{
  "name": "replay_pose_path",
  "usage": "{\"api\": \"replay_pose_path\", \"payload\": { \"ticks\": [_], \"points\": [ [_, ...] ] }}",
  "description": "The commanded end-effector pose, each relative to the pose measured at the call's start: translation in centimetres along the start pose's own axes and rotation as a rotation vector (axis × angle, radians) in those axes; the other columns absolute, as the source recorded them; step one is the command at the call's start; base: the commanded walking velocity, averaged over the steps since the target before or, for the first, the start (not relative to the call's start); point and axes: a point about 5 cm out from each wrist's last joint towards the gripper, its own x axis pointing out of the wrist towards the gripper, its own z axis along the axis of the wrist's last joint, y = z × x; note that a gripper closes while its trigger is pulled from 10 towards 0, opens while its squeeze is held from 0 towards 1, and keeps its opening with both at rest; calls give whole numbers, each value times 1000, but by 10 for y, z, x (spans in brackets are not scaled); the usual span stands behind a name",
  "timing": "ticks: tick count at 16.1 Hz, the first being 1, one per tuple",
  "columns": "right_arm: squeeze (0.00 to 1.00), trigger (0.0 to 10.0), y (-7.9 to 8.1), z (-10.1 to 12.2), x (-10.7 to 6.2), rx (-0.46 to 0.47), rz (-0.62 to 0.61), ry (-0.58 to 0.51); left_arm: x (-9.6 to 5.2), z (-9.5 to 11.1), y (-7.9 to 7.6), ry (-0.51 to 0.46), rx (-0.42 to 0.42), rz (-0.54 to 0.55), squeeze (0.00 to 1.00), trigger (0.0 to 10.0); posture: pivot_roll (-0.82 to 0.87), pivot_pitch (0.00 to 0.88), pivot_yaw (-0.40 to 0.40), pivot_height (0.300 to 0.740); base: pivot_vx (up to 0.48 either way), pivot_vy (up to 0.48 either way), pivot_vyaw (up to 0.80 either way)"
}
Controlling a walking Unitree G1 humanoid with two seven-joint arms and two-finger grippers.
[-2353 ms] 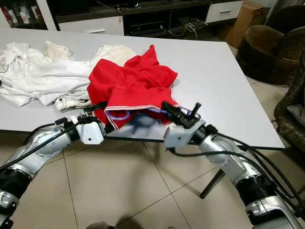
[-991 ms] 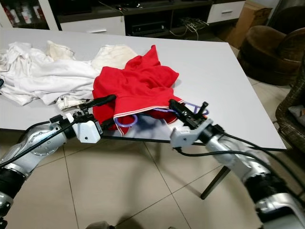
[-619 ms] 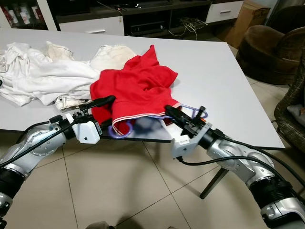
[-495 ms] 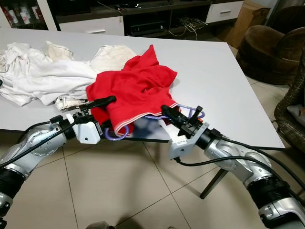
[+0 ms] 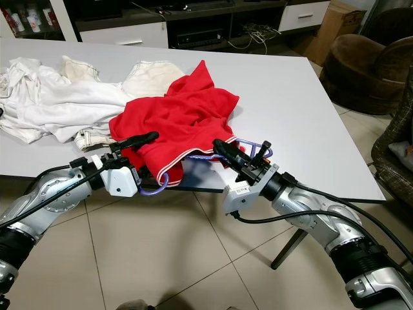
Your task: Hang hanger
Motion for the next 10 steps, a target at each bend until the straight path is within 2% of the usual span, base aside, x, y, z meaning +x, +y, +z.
{"api": "replay_pose_path", "payload": {
  "ticks": [1,2,3,4,6,7,10],
  "points": [
    [0,10000,-14,4,4,-6,-57,-43,1,1,-5,1,7,-23,0,2235,131,0,-11,740,0,0,0],
    [0,10000,-15,3,3,-7,-57,-39,1,0,-4,5,6,-13,0,8706,130,0,-12,740,0,0,0],
    [0,10000,-16,2,2,-7,-57,-36,2,0,-3,7,6,-8,0,9569,130,0,-12,740,0,0,0],
    [0,10000,-16,2,2,-7,-57,-35,2,0,-3,8,6,-8,0,10000,130,0,-12,740,0,0,0],
    [0,10000,-22,-3,-4,36,-93,-13,2,-1,-5,15,7,-12,0,10000,127,0,-11,740,0,0,0],
    [0,10000,-23,-5,-11,38,-69,-9,1,-1,-4,16,8,-7,0,10000,125,0,-12,740,0,0,0],
    [0,10000,-20,-5,-15,43,-41,-18,2,-2,-5,18,10,-4,0,10000,125,0,-13,740,0,0,0]
  ]
}}
